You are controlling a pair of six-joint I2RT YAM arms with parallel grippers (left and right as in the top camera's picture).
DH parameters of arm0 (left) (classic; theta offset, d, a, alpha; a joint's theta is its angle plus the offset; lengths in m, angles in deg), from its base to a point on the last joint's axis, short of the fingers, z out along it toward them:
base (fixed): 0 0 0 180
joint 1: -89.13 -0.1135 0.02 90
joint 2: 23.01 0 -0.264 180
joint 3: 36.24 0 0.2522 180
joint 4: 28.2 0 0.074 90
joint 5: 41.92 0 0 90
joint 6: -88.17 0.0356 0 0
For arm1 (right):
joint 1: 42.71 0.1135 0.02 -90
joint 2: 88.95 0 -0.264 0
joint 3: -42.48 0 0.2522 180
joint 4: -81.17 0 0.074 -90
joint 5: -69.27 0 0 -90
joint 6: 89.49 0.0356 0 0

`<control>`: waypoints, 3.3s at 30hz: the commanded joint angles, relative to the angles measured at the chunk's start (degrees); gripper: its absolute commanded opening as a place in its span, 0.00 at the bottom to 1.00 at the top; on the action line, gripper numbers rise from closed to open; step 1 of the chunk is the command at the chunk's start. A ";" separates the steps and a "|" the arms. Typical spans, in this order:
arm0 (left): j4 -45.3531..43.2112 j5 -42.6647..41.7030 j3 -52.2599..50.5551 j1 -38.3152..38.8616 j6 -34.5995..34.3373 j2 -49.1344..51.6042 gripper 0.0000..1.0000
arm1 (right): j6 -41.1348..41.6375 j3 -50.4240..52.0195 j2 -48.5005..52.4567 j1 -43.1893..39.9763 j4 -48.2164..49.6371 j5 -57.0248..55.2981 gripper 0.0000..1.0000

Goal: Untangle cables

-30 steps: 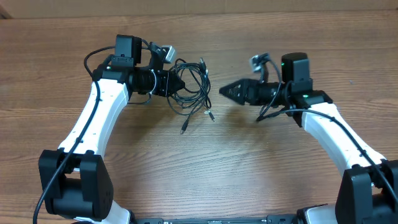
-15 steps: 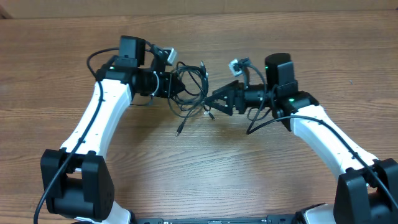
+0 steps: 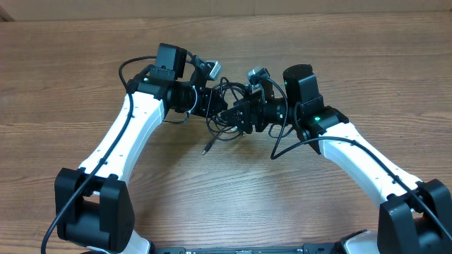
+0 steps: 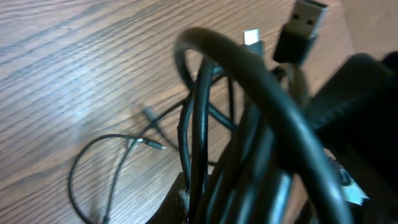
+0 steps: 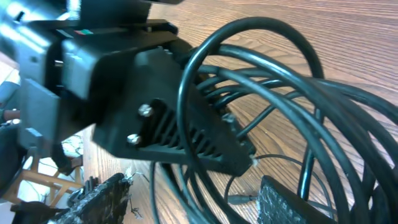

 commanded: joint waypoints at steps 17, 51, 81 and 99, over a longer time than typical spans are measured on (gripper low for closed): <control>2.80 10.03 -0.07 -0.35 -3.61 -0.98 0.04 | 11.28 0.11 2.40 -4.07 20.59 36.94 0.04; 1.05 8.92 -0.07 0.48 5.77 -0.96 0.04 | 7.41 0.13 2.43 -5.05 11.08 17.25 0.57; 10.38 -5.88 -0.24 9.16 27.78 -0.85 0.04 | 28.55 -4.39 2.71 -16.90 32.85 10.43 0.04; 15.06 -12.52 -0.22 3.04 34.69 -0.87 0.04 | 26.58 -4.39 2.71 -27.89 9.14 -12.52 0.04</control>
